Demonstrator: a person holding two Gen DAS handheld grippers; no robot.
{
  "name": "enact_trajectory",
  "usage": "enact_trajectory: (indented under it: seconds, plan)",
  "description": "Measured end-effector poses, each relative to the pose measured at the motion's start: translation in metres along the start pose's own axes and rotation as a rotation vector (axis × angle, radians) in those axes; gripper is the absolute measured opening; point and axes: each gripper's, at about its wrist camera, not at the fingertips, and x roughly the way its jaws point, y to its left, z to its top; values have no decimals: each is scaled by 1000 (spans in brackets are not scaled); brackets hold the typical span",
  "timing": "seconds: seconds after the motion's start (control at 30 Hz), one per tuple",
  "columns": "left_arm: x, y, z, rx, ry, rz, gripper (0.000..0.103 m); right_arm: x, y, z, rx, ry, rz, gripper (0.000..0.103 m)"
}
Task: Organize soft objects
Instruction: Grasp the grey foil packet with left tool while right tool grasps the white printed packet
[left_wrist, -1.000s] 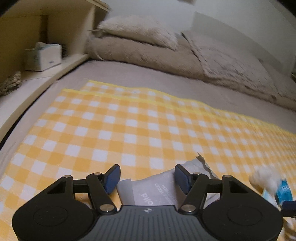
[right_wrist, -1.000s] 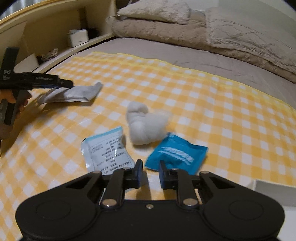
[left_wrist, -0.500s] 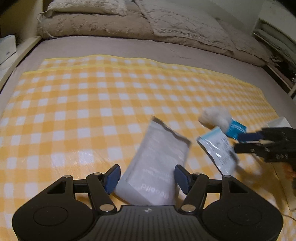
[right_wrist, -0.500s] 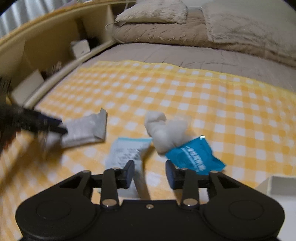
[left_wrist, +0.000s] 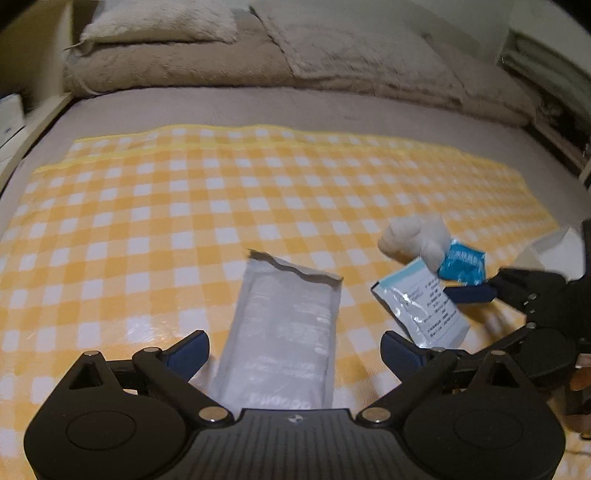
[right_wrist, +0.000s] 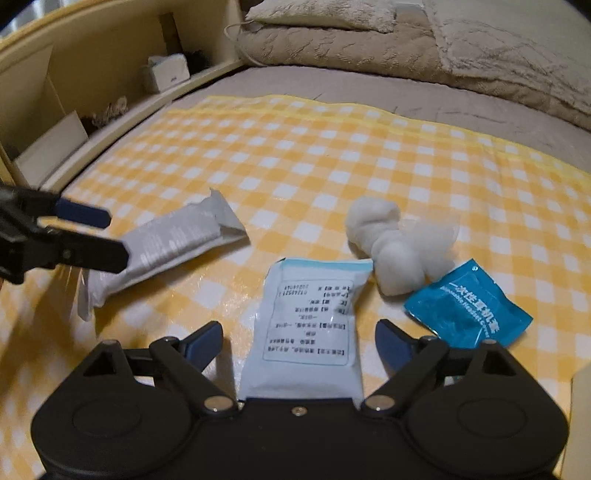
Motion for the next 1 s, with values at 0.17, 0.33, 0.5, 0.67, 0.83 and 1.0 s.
enact_trajectory:
  seconds: [0.17,0.33,0.5,0.67,0.83,1.0]
  plan:
    - [19,-7,4,39,28,50,99,-3,3,-3,-67,29,-22,79]
    - [26,-16,-2,89,51,80,96,-14,-10,-7,-93,42,-15,59]
    - [23,-27,-6,110,41,132,70,-21,-15,-12,-132,42,-10,51]
    - [15,-30,-11,69,29,155,61,-28,-11,-17,-164,49,-17,49]
    - [6,-38,-16,17,18,151,53,-37,-6,-22,-203,57,-28,49]
    - [-14,-48,-21,-37,-31,153,52,-55,-2,-23,-210,34,-29,48]
